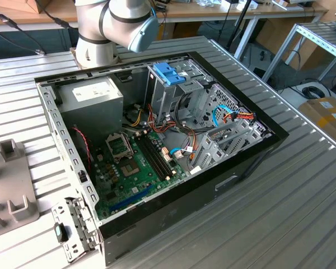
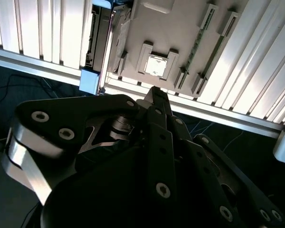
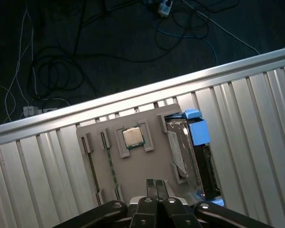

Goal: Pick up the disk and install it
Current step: 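Pick up the disk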

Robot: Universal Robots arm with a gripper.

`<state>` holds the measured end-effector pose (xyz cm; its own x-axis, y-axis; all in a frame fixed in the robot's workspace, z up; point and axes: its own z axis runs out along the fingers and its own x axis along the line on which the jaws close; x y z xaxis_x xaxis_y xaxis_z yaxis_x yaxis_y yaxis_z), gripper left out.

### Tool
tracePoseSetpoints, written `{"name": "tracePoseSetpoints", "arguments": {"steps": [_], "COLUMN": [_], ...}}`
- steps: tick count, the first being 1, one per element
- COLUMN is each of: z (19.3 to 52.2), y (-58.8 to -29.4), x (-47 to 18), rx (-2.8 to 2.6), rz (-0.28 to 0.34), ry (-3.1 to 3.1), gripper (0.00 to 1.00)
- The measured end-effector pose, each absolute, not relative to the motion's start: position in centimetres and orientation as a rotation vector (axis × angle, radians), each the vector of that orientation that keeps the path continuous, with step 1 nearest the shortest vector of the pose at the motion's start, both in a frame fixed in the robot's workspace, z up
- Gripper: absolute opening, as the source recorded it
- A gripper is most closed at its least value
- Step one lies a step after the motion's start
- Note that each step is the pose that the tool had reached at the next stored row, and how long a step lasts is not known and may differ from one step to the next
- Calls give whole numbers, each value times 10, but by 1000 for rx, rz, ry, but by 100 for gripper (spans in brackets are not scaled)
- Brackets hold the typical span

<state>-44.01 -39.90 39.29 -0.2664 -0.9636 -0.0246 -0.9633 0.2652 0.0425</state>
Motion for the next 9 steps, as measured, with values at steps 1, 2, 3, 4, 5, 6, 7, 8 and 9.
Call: {"name": "tracePoseSetpoints", "arguments": {"steps": [1,2,3,4,5,6,7,8,9], "z": [393,393,393,393,393,393,393,393,393], "y": [-399,-399,-399,-399,-399,-399,-399,-399,-399], "x": [-440,-440,-440,-440,-440,-440,-440,-440,-440], "rx": [1904,1908,1912,1916,1921,1926,1931,1938,1947], "rz": [-76,-76,-76,-76,-76,-76,-76,-76,-76], "ry": [-2490,-2487,-2483,-2481,-2476,-2472,-2468,-2463,-2455], "gripper": [11,11,11,11,11,11,11,11,11]}}
